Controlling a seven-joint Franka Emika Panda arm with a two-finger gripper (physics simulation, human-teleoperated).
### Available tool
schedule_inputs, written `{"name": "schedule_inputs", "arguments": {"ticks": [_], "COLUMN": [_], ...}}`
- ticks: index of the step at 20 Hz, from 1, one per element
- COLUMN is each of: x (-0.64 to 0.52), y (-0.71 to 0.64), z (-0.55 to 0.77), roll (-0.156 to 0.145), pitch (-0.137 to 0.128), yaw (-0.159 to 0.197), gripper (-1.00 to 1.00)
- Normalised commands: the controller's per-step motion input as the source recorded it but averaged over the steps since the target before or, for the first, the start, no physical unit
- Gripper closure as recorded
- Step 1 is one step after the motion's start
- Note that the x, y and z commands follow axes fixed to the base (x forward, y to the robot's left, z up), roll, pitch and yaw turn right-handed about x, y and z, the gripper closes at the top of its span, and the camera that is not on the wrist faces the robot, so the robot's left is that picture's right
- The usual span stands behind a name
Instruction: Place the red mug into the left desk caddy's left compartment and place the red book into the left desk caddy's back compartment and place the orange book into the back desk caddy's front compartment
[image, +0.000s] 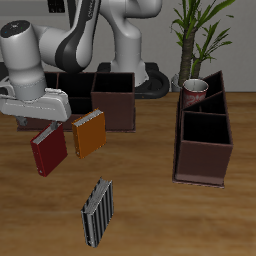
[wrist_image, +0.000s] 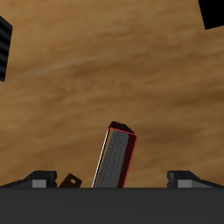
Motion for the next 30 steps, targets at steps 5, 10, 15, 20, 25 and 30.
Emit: {"name": "schedule_inputs", "arguments": {"ticks": [5, 10, 15, 20, 25, 30], "x": [0.01, -0.08, -0.06, -0.05, -0.01, 0.08], "y": [0.02, 0.15, -0.06, -0.08, 0.00, -0.04], "z": [-0.18, -0.28, -0.21, -0.18, -0.04, 0.16], "roll": [0.005, 0.012, -0.018, -0.017, -0.019, -0.007], "pitch": [0.011, 0.017, 0.019, 0.017, 0.007, -0.009], "yaw": [-0.027, -0.006, -0.020, -0.020, -0.012, -0.022], "gripper": [-1.00, -1.00, -1.00, 1.00, 1.00, 1.00]}}
